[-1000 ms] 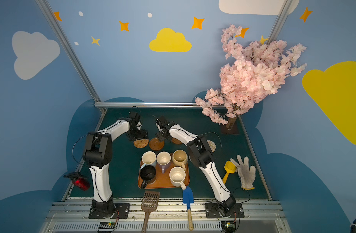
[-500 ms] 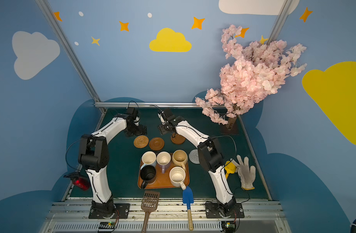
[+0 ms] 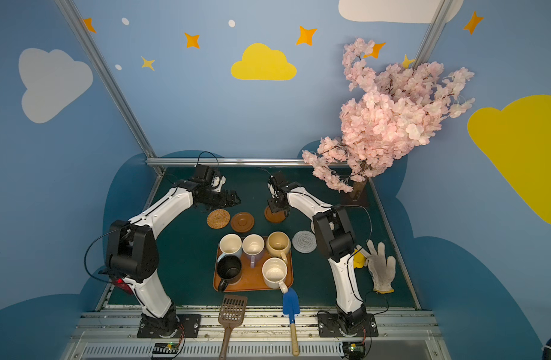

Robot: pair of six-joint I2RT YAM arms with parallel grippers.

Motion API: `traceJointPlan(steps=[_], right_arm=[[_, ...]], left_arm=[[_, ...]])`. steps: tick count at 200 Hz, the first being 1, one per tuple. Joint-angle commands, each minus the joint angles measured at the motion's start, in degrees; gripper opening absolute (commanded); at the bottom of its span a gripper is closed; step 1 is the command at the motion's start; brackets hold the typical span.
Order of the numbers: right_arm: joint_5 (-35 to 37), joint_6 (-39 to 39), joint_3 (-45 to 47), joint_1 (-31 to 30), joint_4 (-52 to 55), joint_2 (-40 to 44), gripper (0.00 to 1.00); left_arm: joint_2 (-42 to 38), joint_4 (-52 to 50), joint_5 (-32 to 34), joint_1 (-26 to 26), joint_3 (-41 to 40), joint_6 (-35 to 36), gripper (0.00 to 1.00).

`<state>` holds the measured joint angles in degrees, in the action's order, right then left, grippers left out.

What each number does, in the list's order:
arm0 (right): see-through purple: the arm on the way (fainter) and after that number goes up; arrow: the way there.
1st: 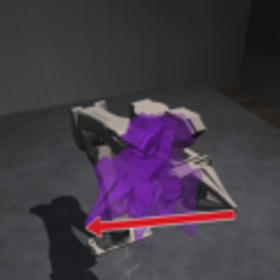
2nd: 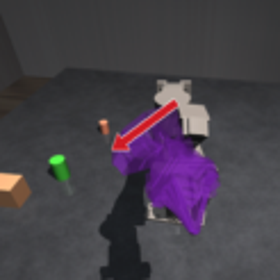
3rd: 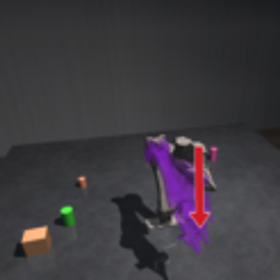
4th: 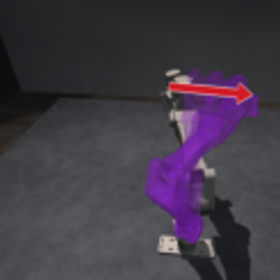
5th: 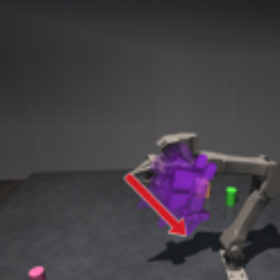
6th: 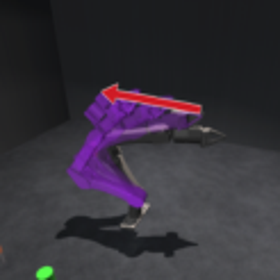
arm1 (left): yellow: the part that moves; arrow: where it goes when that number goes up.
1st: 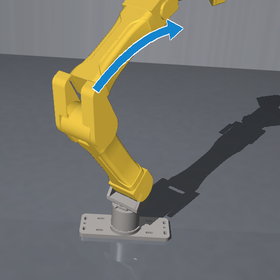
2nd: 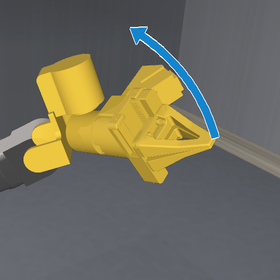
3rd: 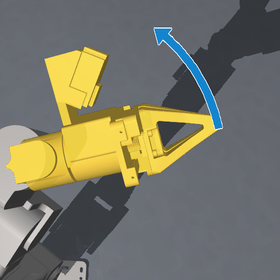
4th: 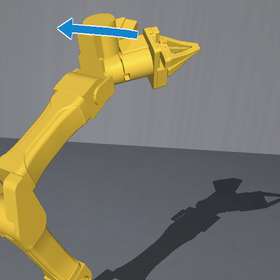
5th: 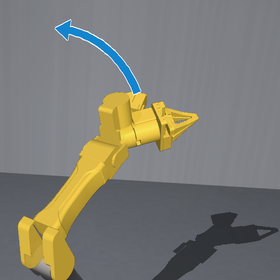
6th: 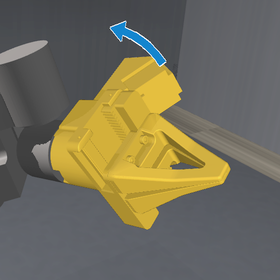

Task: Place cups on coasters
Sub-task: Move the coaster to the center of the table.

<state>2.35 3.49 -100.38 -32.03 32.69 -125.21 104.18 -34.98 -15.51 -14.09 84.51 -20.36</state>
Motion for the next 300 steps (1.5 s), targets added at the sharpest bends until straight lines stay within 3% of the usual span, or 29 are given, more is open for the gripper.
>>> traceJointPlan(steps=[1,57,167,280,300], right_arm=[[-1.54,-1.02,-0.49,-0.30,1.56,-1.39,0.31],[-1.54,-0.63,0.27,-0.30,2.72,-3.10,0.26],[-10.06,-0.78,4.07,-1.00,6.53,-3.44,0.23],[-6.60,1.18,4.26,-2.99,5.82,-1.41,0.26],[-8.97,1.51,3.50,-2.73,3.34,0.35,0.29]], left_arm=[[0.96,2.03,-3.17,-0.24,-0.06,-1.58,1.00],[0.74,2.59,-2.32,-0.24,-1.45,-1.29,1.00],[0.15,3.82,-1.72,-0.28,-3.83,-1.37,1.00],[0.15,2.13,-0.91,-0.24,-1.65,-0.72,1.00],[0.15,1.85,-0.93,-0.22,-0.83,-0.65,1.00]])
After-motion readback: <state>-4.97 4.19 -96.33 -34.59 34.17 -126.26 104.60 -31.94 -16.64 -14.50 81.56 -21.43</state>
